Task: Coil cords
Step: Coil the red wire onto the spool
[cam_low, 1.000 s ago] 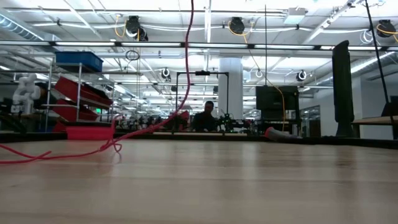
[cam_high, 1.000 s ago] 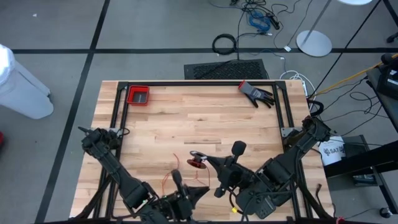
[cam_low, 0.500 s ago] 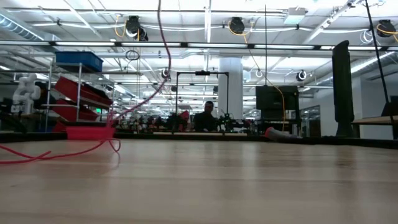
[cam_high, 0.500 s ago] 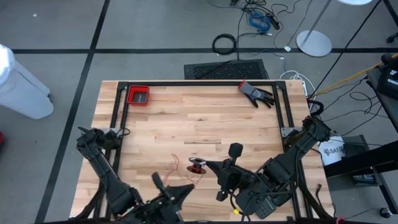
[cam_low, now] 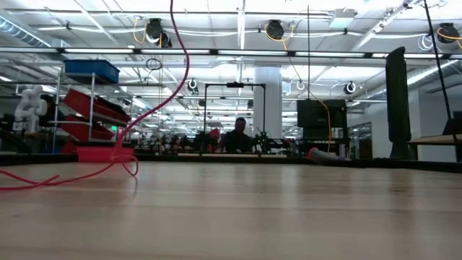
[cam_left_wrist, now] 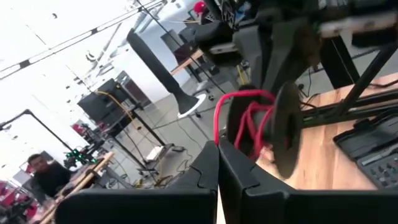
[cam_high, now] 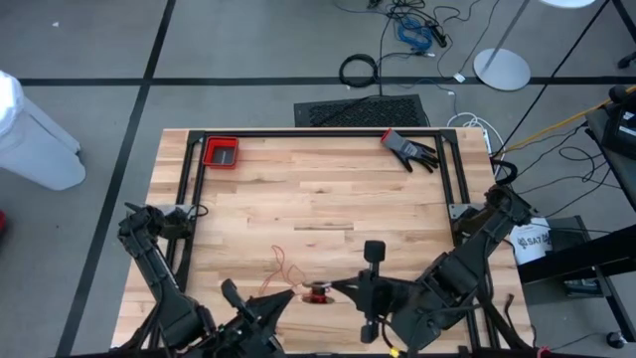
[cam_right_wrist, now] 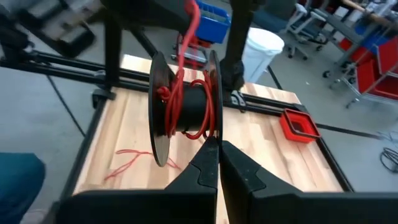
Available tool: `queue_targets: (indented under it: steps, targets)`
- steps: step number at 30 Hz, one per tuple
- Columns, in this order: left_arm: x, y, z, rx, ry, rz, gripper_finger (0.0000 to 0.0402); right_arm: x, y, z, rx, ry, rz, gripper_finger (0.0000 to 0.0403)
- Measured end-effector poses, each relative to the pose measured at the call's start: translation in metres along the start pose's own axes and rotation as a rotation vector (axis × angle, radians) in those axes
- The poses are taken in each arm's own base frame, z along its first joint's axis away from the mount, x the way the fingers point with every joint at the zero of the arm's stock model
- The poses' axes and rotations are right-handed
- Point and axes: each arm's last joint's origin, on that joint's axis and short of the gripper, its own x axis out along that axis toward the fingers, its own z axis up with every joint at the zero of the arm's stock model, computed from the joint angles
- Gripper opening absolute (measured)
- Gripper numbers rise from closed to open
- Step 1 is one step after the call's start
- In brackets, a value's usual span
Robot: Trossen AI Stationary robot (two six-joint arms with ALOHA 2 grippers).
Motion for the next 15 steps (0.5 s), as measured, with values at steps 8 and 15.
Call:
queue_targets:
  steps: [8, 15]
  targets:
    - [0.000, -0.002, -0.002, 0.039, -0.015, -0.054, 0.0002, -0.010, 0.008, 0.006, -0.019, -0.056, 0.034, 0.0000]
    - [0.000, -0.006, -0.005, 0.079, -0.037, -0.144, 0.0008, -0.016, 0.012, 0.010, -0.031, -0.098, 0.052, 0.0000]
